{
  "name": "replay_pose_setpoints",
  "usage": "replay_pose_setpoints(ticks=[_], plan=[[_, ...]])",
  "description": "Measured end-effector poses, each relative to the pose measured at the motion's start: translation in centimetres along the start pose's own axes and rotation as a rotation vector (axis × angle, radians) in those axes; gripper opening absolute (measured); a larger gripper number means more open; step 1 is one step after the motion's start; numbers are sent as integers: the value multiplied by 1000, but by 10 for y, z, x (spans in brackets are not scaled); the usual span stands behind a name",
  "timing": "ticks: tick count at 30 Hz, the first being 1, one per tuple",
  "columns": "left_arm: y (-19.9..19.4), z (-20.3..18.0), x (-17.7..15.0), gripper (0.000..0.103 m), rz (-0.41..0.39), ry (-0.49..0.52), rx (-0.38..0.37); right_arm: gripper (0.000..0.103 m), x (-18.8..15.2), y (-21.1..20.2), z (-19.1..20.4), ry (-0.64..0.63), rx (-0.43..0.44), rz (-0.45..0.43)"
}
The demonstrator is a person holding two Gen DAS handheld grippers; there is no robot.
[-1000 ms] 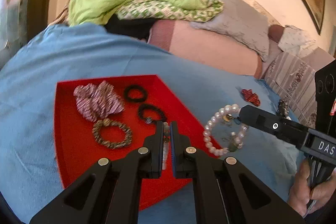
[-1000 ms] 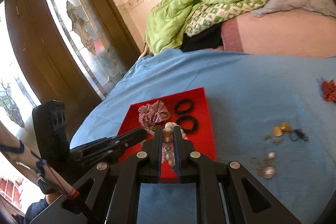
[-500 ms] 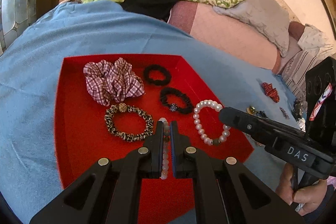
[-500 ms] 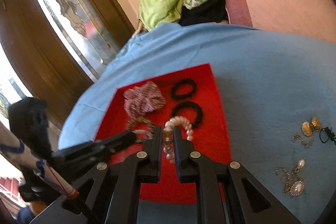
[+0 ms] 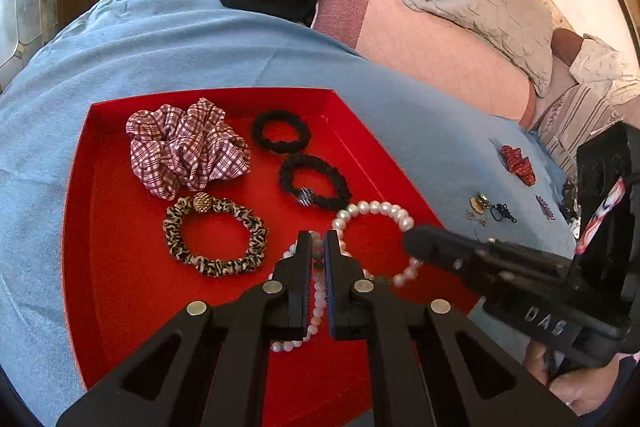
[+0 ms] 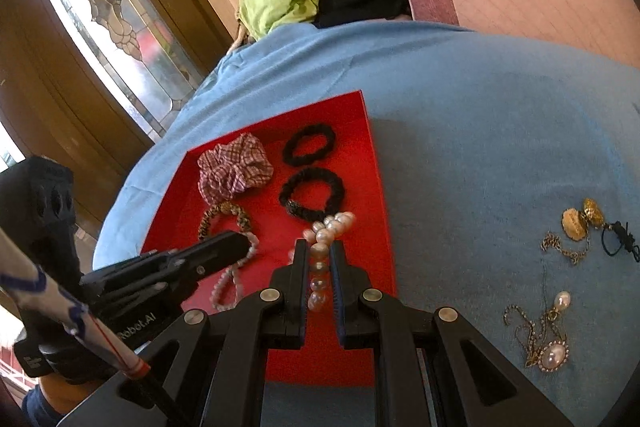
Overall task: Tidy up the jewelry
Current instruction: 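Open the right tool to drop the pearl bracelet while the left tool drops its bracelet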
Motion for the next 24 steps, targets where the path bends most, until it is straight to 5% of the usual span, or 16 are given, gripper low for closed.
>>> replay_pose_setpoints(ticks=[9, 18, 24], plan=[[-3, 6, -1, 5, -16, -19, 13, 12, -7, 6, 0, -2, -21, 28], [-8, 9, 1, 6, -40, -43, 7, 26, -3, -3, 3, -10, -21, 6], [-14, 10, 5, 16, -75, -61, 19, 26, 8, -23, 3, -10, -6, -43]])
Point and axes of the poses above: each gripper's, at about its wrist camera, not at the fingertips, and y roughly the way its jaws point, z to its left, x to its top, the point moved 3 cm from there along y, roughly the way its jaws point, and after that the axes turned 7 degrees about y, right-handed, at the moved point
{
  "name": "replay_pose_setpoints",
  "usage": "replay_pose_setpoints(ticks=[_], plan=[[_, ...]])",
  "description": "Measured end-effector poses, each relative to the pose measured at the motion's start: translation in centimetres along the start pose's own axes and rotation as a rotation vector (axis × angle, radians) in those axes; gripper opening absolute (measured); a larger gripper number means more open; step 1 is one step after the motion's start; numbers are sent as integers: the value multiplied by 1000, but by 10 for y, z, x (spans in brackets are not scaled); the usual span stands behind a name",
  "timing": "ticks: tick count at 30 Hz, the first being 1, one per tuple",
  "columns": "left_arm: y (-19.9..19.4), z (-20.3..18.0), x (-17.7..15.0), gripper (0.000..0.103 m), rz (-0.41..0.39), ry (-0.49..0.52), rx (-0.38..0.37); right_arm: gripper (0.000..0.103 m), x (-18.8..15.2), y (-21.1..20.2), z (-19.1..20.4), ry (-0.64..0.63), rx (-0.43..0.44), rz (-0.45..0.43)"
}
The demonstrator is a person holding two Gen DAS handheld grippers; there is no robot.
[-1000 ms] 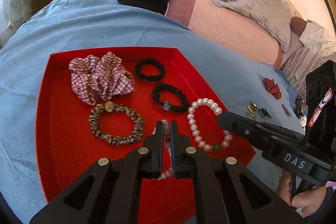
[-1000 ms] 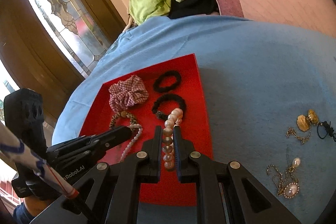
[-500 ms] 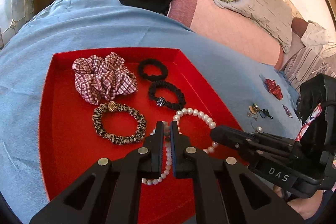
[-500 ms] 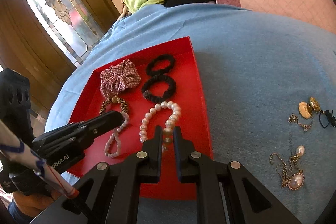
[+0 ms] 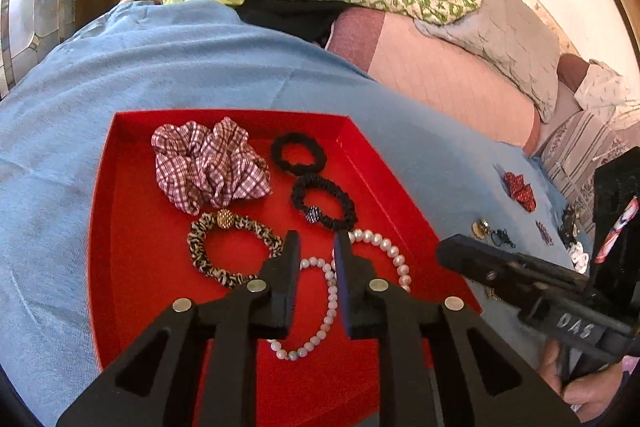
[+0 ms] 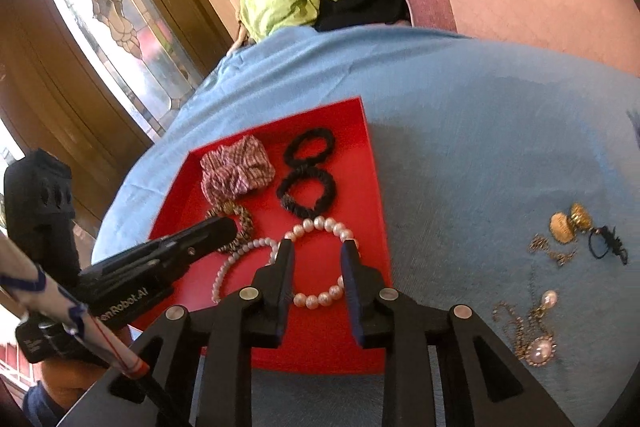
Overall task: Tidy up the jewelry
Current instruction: 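Open the right tool to drop the pearl bracelet while the left tool drops its bracelet, then move both open tools back to the pendants and earring on the bed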
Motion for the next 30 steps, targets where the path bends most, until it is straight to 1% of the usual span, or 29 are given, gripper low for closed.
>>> replay_pose_setpoints(ticks=[3, 6, 9, 13, 17, 20, 21, 25, 27, 30], plan=[[-1, -6, 5, 16, -16, -7, -12, 26, 7, -13, -6, 14, -5, -32], [-2, -22, 11, 16, -38, 6, -32, 26, 12, -29, -17, 44, -10, -56], [0, -42, 13, 16, -48, 29, -62, 26, 18, -52, -32, 75, -21, -87], [7, -68, 12, 16, -38, 81, -88, 26, 26, -95, -65, 139, -53, -155], [15, -92, 6, 16, -8, 127, -129, 26, 31, -133, -111, 239, -95, -211], [20, -118, 1, 16, 7, 196, -162, 26, 31, -142, -141, 318, -134, -220], [22, -129, -3, 16, 17, 232, -186, 26, 30, -143, -148, 336, -141, -216], [33, -171, -21, 16, 81, 357, -279, 26, 27, -146, -156, 336, -157, -203], [40, -191, -31, 16, 116, 423, -301, 26, 26, -147, -158, 329, -161, -194], [51, -208, -40, 16, 152, 456, -306, 26, 22, -144, -160, 327, -156, -179]])
Point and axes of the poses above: each gripper's, at about its wrist camera, not at the fingertips, and y roughly the way its jaws point, z to its left, x to its top, the point moved 3 cm from there along y, roughly the way its jaws point, and after that the axes turned 7 degrees about y, right-handed, at the moved point
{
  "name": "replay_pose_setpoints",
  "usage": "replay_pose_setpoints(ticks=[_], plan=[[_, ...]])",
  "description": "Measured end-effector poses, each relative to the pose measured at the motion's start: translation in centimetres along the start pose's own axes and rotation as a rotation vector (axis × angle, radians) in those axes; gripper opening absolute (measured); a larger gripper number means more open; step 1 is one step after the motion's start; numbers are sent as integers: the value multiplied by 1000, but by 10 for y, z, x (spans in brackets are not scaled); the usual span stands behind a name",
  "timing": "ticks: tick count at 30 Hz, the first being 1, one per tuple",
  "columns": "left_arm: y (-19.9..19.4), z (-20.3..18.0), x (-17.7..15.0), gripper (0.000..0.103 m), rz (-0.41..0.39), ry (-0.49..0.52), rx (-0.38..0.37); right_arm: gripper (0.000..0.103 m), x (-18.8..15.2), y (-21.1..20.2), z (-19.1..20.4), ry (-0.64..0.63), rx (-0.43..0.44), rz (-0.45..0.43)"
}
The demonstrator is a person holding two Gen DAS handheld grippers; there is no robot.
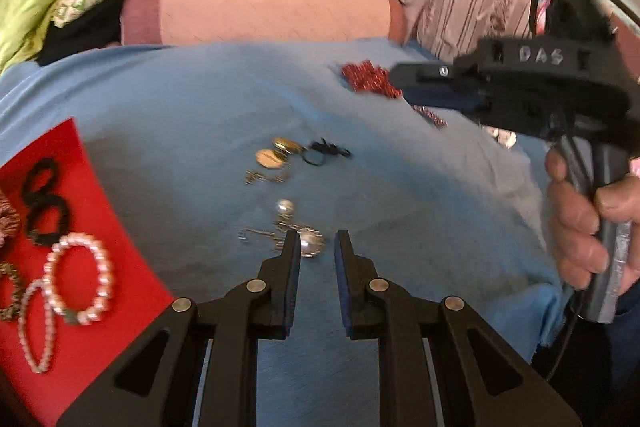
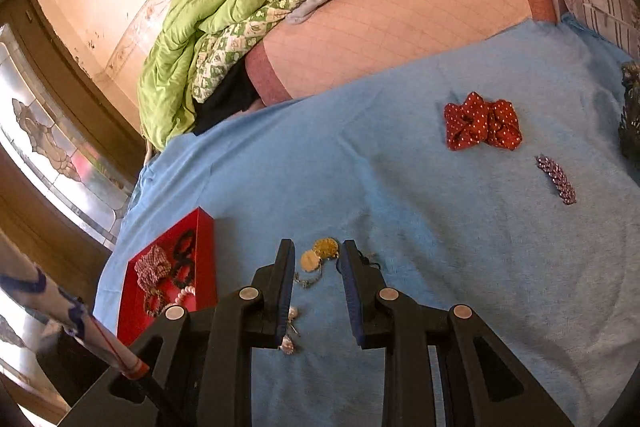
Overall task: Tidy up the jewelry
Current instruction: 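Move both open tools back to the pendants and earring on the bed, then grasp the silver pendant chain with the left tool while the right tool grasps the pearl earring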
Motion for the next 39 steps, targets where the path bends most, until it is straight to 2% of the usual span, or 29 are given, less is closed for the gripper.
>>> replay_pose_setpoints(ticks=[7, 12, 14, 21, 25, 33, 35, 39], plan=[[28, -7, 0, 17, 61, 2, 53, 26, -4, -2, -5, -18, 2, 12], [34, -6, -1, 17, 69, 9, 90, 26, -3, 0, -5, -11, 11, 24], [38, -5, -1, 14, 78, 1, 99, 26, -5, 3, -3, -21, 15, 33], [24, 0, 2, 14, 37, -4, 68, 26, -11, 13, 2, -37, 11, 51], [24, -1, 2, 14, 49, -2, 52, 26, -11, 16, 3, -31, 5, 54], [11, 4, 3, 14, 11, -14, 66, 26, -13, 20, 3, -37, 3, 63], [4, 7, 7, 14, -22, -18, 88, 26, -13, 21, 4, -37, 6, 66], [-25, 31, 17, 14, -142, -78, 146, 26, -19, 28, 7, -55, 24, 106]])
Point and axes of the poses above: each gripper's, at about its wrist camera, not at the fingertips, and y roughly the way its jaws point, z to its left, x to its top, the point moved 3 cm from there along y, roughly the way its jaws point, and after that the axes turned 7 degrees about y, right-handed, at the moved point
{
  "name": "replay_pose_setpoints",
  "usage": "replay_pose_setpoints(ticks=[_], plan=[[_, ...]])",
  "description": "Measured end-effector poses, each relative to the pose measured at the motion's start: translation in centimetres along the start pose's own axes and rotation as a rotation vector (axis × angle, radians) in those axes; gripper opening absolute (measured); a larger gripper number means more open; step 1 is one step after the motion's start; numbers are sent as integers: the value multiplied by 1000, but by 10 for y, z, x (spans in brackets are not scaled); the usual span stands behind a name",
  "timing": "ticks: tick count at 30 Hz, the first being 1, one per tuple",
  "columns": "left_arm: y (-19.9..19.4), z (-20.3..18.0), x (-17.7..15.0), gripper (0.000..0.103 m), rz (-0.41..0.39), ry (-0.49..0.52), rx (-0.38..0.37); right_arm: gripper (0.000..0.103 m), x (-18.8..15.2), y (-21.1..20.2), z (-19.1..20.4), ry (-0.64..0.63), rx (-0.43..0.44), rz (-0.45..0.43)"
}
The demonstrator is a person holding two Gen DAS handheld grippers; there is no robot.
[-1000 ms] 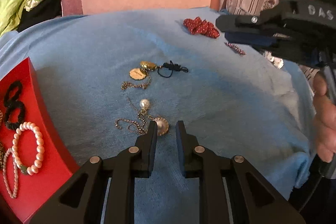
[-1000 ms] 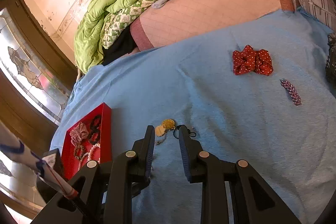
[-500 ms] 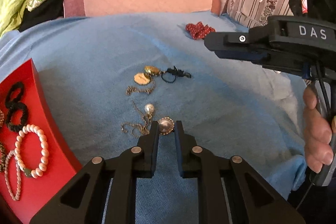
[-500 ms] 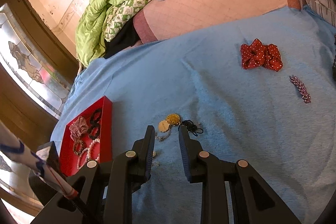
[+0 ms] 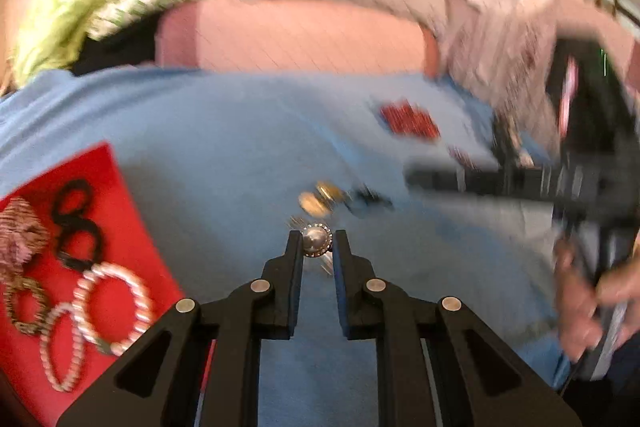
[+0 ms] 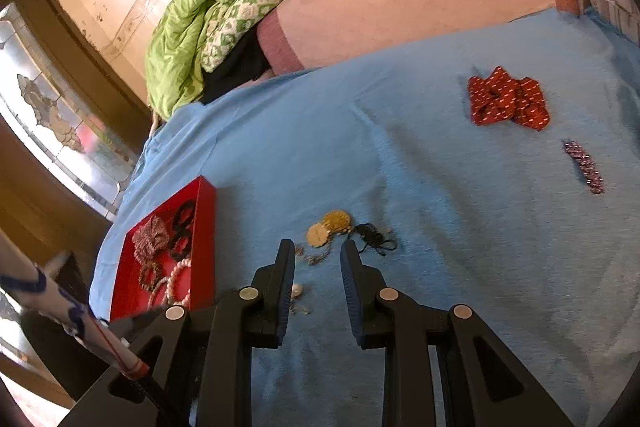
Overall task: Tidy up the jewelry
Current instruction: 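Grasp the silver pendant chain with the left tool while the right tool grasps the pearl earring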
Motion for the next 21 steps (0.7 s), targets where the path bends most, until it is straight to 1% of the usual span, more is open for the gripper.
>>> replay_pose_setpoints(ticks=[1, 3, 6, 8, 14, 16, 19, 21], plan=[[-6, 7, 3, 14, -24, -12, 25, 26, -3, 3, 1, -2, 4, 13], [-13, 20, 5, 14, -49, -38, 57, 26, -12, 16, 6, -7, 26, 66], [-16, 32, 5, 14, -46, -67, 75, 26, -29, 39, 19, -51, 32, 140], [-16, 33, 4, 14, -41, -69, 73, 26, -35, 47, 27, -91, 25, 158], [-18, 29, 3, 14, -32, -46, 60, 26, -49, 73, 41, -207, -89, 158], [-17, 28, 2, 14, -28, -44, 53, 25, -50, 75, 42, -225, -112, 139], [-18, 26, 1, 14, -26, -41, 48, 17, -49, 75, 41, -236, -130, 133], [-19, 26, 1, 14, -28, -40, 50, 17, -46, 72, 38, -208, -119, 140]])
Point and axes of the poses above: each gripper's, at about its wrist camera, not at the fingertips, and y roughly the way its jaws point, z to its left, x to its top, the point moved 3 cm from there along y, roughly the way its jaws point, and after that the axes turned 7 degrees about y, right-handed, at the moved point
